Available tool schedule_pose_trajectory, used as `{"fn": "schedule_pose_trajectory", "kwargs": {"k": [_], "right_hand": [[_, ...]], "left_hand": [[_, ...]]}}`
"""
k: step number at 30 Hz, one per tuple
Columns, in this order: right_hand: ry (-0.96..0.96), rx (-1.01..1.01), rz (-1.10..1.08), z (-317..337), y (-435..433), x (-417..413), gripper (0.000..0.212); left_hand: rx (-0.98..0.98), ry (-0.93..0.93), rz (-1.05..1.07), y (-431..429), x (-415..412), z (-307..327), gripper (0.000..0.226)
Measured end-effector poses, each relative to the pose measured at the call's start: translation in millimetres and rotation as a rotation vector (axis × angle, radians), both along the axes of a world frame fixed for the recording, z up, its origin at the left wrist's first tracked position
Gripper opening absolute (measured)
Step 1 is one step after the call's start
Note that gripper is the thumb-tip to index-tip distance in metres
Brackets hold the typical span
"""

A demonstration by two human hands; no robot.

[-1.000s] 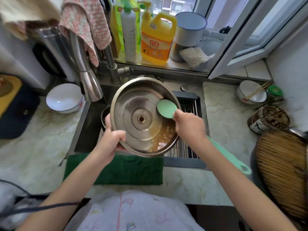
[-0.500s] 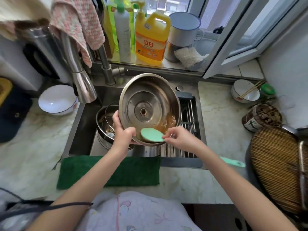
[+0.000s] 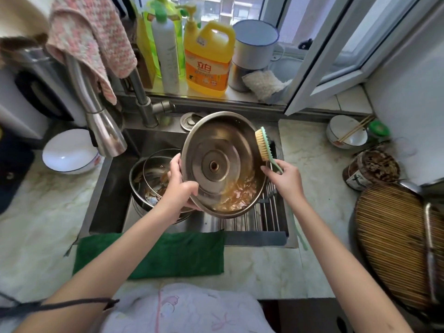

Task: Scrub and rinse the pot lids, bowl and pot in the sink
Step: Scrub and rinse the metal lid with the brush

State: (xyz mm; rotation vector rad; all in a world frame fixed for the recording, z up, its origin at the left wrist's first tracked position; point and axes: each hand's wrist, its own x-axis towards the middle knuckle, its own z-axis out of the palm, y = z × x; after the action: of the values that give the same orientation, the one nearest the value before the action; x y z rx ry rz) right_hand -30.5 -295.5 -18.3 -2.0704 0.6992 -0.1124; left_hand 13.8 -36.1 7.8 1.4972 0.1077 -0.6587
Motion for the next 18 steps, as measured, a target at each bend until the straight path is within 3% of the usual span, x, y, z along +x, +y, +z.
{"fn": "schedule_pose_trajectory", "kwargs": {"k": [4, 7, 10, 13, 17, 18], "right_hand": [[0.028, 0.081, 0.022, -11.8, -6.0, 7.7, 0.024], [0.038, 0.019, 0.018, -15.5, -12.2, 10.9, 0.015], [0.027, -0.094, -0.016, -11.7, -15.3, 9.3, 0.026], [-0.019, -0.229, -0.058, -4.1, -20.5, 2.5, 0.026], [-0.149, -0.53, -0.014, 7.9, -32.8, -4.1, 0.011], [-0.187, -0.649, 0.016, 9.7, -35.4, -4.5, 0.021]], "left_hand": [[-0.061, 0.051, -0.077, -8.4, 2.4, 3.0, 0.089], [-0.001, 0.012, -0.088, -14.7, 9.3, -11.0, 0.085], [0.165, 0.0, -0.065, -21.4, 20.4, -27.5, 0.072], [0.394, -0.024, 0.003, -21.4, 26.9, -32.5, 0.082], [0.53, -0.531, 0.329, 16.5, 18.0, -19.1, 0.074], [0.545, -0.655, 0.404, 26.6, 15.8, -15.3, 0.073]]}}
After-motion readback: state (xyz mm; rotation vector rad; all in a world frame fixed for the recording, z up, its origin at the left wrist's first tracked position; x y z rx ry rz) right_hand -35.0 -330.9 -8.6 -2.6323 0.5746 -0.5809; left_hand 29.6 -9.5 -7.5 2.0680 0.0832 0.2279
